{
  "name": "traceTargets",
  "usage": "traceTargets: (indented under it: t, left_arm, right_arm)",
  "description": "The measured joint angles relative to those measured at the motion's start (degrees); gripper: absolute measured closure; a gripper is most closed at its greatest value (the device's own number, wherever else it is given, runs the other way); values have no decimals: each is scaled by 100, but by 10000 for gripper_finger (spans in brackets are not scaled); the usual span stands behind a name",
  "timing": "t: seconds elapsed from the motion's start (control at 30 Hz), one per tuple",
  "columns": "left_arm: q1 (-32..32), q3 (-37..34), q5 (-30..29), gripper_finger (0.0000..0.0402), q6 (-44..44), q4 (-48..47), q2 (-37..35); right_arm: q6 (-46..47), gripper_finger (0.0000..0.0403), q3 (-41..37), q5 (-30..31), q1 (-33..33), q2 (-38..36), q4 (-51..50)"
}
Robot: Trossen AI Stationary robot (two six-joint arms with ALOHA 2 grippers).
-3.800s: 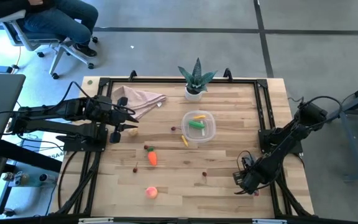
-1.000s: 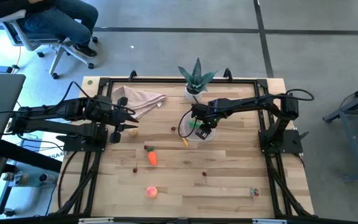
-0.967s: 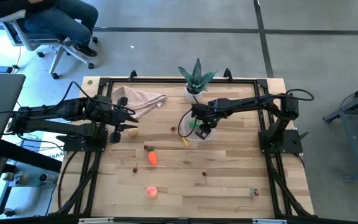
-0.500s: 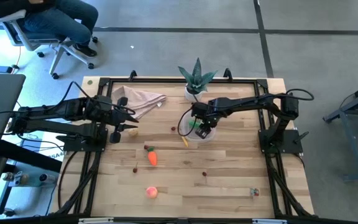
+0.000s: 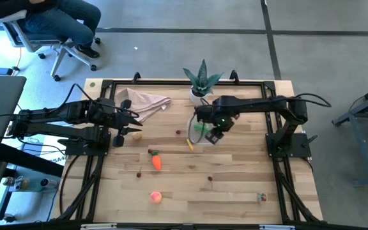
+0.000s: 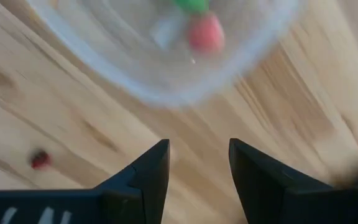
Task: Pick and placing Produce into tupperware
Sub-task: Put the strawberry into the transparent bin
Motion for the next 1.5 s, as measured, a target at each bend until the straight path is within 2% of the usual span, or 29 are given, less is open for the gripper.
traceTargets:
  t: [0.1, 0.33, 0.53, 0.7, 0.83, 1.0, 1.23, 1.5]
  left_arm:
    - [1, 1, 0, 318, -1, 0, 0]
    - [0, 0, 2, 318, 0, 2, 0]
    - [0, 0, 2, 318, -1, 2, -1]
    - [0, 0, 0, 318, -2, 0, -2]
    - [1, 0, 1, 318, -1, 0, 0]
    - [1, 0, 1, 318, 0, 0, -1]
    - [1, 0, 2, 318, -2, 0, 0]
    - [2, 0, 2, 318, -1, 0, 0]
  right_arm:
    - [750, 245, 212, 209, 391, -138, -900]
    - [3041, 245, -471, 90, 1627, -1223, -887]
    - [5657, 245, -1405, -263, 3279, -2007, 125]
    - [7365, 245, -2035, -356, 4645, -2117, 1077]
    - [8486, 245, -2465, -356, 5475, -2117, 1631]
    - [9159, 244, -2920, -198, 6079, -2117, 2166]
    - [9166, 219, -3533, -203, 6305, -1856, 3500]
    - [9121, 180, -3556, -494, 6461, -1531, 3575]
